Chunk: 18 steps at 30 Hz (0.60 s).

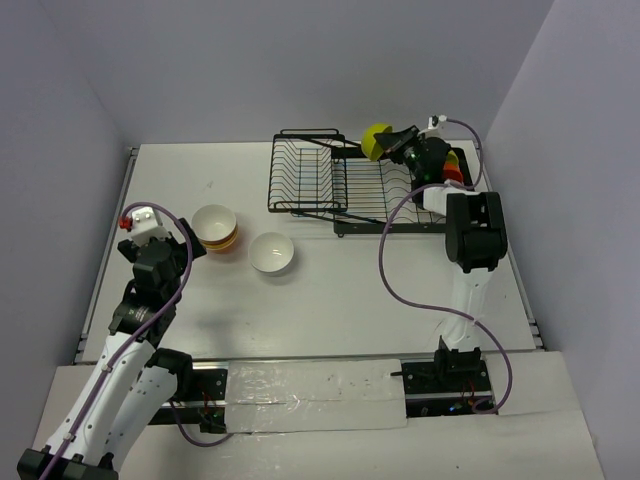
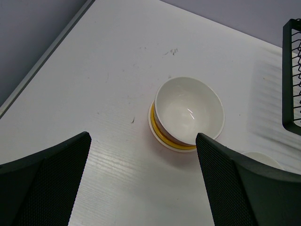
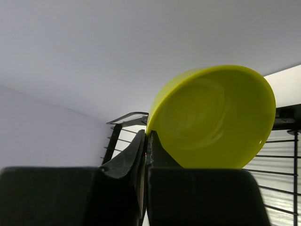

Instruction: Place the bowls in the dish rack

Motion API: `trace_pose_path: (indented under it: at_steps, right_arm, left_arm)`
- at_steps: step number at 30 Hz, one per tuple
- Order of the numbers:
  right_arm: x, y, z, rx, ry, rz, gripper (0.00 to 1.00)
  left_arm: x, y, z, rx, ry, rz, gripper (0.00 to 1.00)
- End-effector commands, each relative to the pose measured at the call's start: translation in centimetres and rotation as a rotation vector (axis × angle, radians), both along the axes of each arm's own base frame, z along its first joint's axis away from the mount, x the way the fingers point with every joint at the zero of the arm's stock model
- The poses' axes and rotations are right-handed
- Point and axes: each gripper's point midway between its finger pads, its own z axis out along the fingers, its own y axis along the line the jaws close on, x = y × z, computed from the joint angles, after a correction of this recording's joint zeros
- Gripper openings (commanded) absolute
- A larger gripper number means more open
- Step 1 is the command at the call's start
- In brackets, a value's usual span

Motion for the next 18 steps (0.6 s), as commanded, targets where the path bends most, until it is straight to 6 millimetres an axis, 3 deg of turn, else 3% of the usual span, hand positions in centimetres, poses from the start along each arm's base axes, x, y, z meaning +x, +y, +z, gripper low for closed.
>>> trace_pose_path:
  at_steps: [1, 11, 18]
  right_arm:
    - [-0.1, -2.0, 3.5, 0.025, -0.125, -0.057, 0.0]
    - [-1.4, -2.2, 2.1, 0.05, -0.108, -0.064, 0.0]
    - [-1.1, -2.3, 0.7, 0.069, -0.096, -0.071, 0.0]
  left_arm:
    - [0.1, 0.2, 0.9, 0.011, -0.028, 0.008, 0.99]
    - [0.1, 0.1, 1.0, 0.01, -0.033, 0.002, 0.99]
    - [0.1, 0.1, 1.0, 0.012, -0.032, -0.002, 0.99]
